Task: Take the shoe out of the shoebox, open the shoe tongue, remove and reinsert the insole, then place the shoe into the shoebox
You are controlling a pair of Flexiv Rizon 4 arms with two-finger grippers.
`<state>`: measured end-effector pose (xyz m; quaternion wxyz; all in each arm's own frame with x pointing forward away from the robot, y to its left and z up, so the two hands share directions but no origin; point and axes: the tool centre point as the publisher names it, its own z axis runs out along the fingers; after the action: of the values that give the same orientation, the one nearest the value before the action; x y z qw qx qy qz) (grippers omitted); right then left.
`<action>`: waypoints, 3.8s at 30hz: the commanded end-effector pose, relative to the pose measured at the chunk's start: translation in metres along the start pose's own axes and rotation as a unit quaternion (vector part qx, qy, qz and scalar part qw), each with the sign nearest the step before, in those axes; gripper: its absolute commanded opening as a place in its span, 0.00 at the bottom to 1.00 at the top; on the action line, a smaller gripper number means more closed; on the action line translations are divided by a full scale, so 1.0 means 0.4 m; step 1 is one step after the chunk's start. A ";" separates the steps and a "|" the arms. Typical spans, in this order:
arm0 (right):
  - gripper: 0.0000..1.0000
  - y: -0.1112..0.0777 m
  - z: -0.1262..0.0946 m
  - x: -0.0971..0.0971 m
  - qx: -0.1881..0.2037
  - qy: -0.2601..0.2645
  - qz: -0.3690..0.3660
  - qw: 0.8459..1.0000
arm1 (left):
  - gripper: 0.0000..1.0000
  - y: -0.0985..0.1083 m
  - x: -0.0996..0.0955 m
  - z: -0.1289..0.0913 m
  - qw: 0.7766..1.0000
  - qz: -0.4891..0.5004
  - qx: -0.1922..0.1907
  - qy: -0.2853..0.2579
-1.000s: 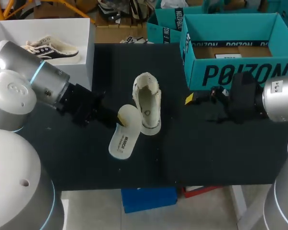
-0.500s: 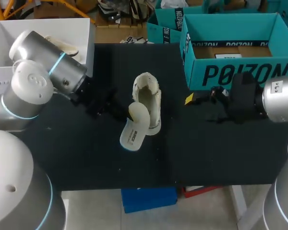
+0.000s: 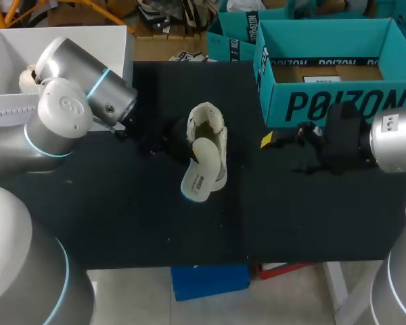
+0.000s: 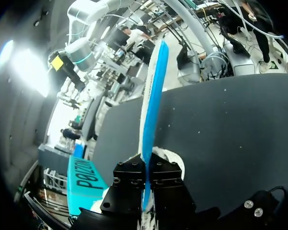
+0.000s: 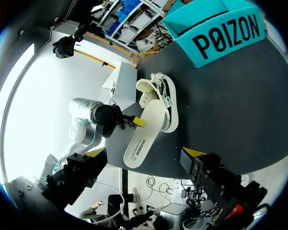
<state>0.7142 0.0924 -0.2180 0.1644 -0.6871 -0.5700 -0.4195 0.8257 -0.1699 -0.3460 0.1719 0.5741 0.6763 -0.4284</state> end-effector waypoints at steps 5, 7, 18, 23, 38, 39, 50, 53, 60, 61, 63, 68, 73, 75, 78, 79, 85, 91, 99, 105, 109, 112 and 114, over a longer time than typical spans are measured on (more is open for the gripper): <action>1.00 0.000 -0.001 0.001 0.000 -0.001 0.000 1.000 | 0.00 0.074 -0.016 0.012 1.000 0.000 -0.006 0.003; 1.00 0.000 -0.001 0.001 0.000 -0.001 0.000 1.000 | 0.00 0.087 -0.017 0.013 1.000 0.001 -0.009 0.001; 1.00 0.000 -0.001 0.001 0.000 -0.001 0.000 1.000 | 0.00 0.146 -0.024 0.019 1.000 -0.003 -0.014 -0.006; 1.00 0.000 -0.001 0.001 0.000 -0.001 0.000 1.000 | 0.00 0.167 -0.031 0.020 1.000 -0.002 -0.025 -0.011; 1.00 0.000 -0.001 0.001 0.000 -0.001 0.000 1.000 | 0.38 0.106 -0.059 0.010 0.999 0.015 -0.023 -0.016; 1.00 0.000 -0.001 0.001 0.000 -0.001 0.000 1.000 | 0.38 0.099 -0.060 0.011 1.000 0.016 -0.020 -0.016; 1.00 0.000 -0.001 0.001 0.000 -0.001 0.000 1.000 | 0.33 0.045 -0.052 0.026 0.999 0.027 0.006 0.035; 1.00 0.000 -0.001 0.001 0.000 -0.001 0.000 1.000 | 0.30 0.037 -0.048 0.027 0.999 0.027 0.010 0.046; 1.00 0.000 -0.001 0.001 0.000 -0.001 0.000 1.000 | 0.05 0.025 -0.024 0.044 0.996 0.021 0.032 0.079; 1.00 0.000 -0.001 0.001 0.000 -0.001 0.000 1.000 | 0.00 0.025 -0.023 0.045 0.996 0.021 0.033 0.081; 1.00 0.000 -0.001 0.001 0.000 -0.001 0.000 1.000 | 0.00 0.023 -0.019 0.050 0.995 0.022 0.040 0.088; 1.00 0.000 -0.001 0.001 0.000 -0.001 0.000 1.000 | 0.00 0.026 -0.022 0.046 0.996 0.027 0.041 0.074; 1.00 0.000 -0.001 0.001 0.000 -0.001 0.000 1.000 | 0.00 0.032 -0.032 0.035 0.997 0.035 0.032 0.055; 1.00 0.000 -0.001 0.001 0.000 -0.001 0.000 1.000 | 0.00 0.036 -0.033 0.033 0.998 0.034 0.031 0.052; 1.00 0.000 -0.001 0.001 0.000 -0.001 0.000 1.000 | 0.00 0.050 -0.025 0.034 0.998 0.033 0.029 0.046; 1.00 0.000 -0.001 0.001 0.000 -0.001 0.000 1.000 | 0.00 0.055 -0.023 0.034 0.998 0.033 0.026 0.043; 1.00 0.000 -0.001 0.001 0.000 -0.001 0.000 1.000 | 0.00 0.085 -0.022 0.040 0.999 0.038 0.017 0.027; 1.00 0.000 -0.001 0.001 0.000 -0.001 0.000 1.000 | 0.00 0.109 -0.032 0.043 0.999 0.042 0.008 0.024; 1.00 0.000 -0.001 0.001 0.000 -0.001 0.000 1.000 | 0.00 0.135 -0.036 0.037 0.999 0.038 -0.015 0.033; 1.00 0.000 -0.001 0.001 0.000 -0.001 0.000 1.000 | 0.00 0.141 -0.033 0.031 0.998 0.032 -0.034 0.039; 1.00 0.000 -0.001 0.001 0.000 -0.001 0.000 1.000 | 0.00 0.146 -0.029 0.028 0.998 0.027 -0.041 0.043; 1.00 0.000 -0.001 0.001 0.000 -0.001 0.000 1.000 | 0.24 0.140 -0.034 0.029 0.998 0.025 -0.041 0.041; 1.00 0.000 -0.001 0.001 0.000 -0.001 0.000 1.000 | 0.45 0.126 -0.044 0.028 0.998 0.030 -0.034 0.032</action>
<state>0.7138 0.0917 -0.2176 0.1647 -0.6870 -0.5702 -0.4192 0.8791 -0.1911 -0.3633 0.1776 0.6016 0.6800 -0.3797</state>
